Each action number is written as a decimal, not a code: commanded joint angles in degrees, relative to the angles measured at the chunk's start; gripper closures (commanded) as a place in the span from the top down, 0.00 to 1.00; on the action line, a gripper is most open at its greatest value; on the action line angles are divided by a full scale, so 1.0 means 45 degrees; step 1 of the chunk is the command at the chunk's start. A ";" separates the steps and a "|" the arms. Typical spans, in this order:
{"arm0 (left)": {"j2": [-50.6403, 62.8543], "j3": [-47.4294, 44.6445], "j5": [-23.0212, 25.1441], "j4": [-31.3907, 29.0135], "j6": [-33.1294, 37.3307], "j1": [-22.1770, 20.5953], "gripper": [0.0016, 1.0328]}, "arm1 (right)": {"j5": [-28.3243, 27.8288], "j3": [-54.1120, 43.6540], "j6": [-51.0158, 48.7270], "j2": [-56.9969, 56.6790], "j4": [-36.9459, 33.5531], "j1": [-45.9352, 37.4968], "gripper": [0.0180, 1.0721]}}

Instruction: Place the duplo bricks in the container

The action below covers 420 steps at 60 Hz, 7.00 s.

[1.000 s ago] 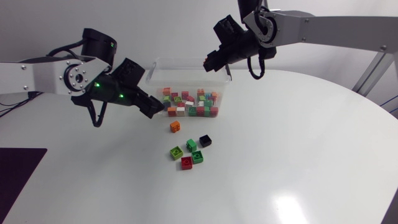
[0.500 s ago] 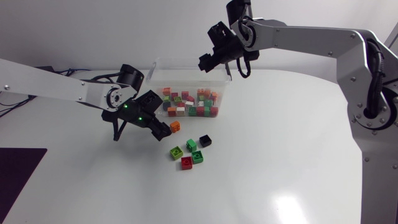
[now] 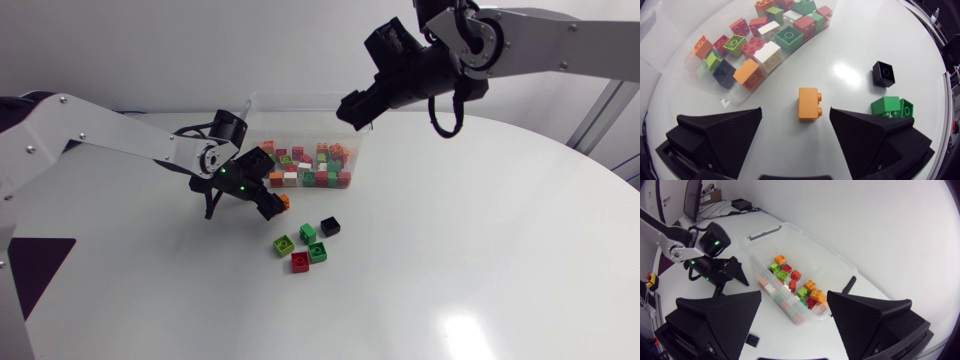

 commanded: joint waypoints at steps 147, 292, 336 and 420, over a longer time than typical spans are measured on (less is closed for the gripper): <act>-0.0498 0.4503 -0.0390 0.2666 -0.3640 0.0285 0.40 | 0.1873 -0.0513 0.2412 0.0415 -0.3367 0.1636 0.28; -0.1279 -0.2489 -0.1230 -0.1240 0.0774 -0.2410 0.63 | 0.0330 -0.5748 -0.0479 -0.3062 -0.1492 0.1597 0.90; -0.4014 -0.3759 -0.1133 -0.1611 0.0793 -0.2235 0.24 | -0.2717 -0.5591 -0.8037 0.1841 -0.0828 0.2163 0.93; -0.5283 0.0616 -0.0742 -0.0713 -0.0887 -0.1180 0.24 | -0.3186 -0.3384 -0.9404 0.3677 -0.1394 0.1948 0.24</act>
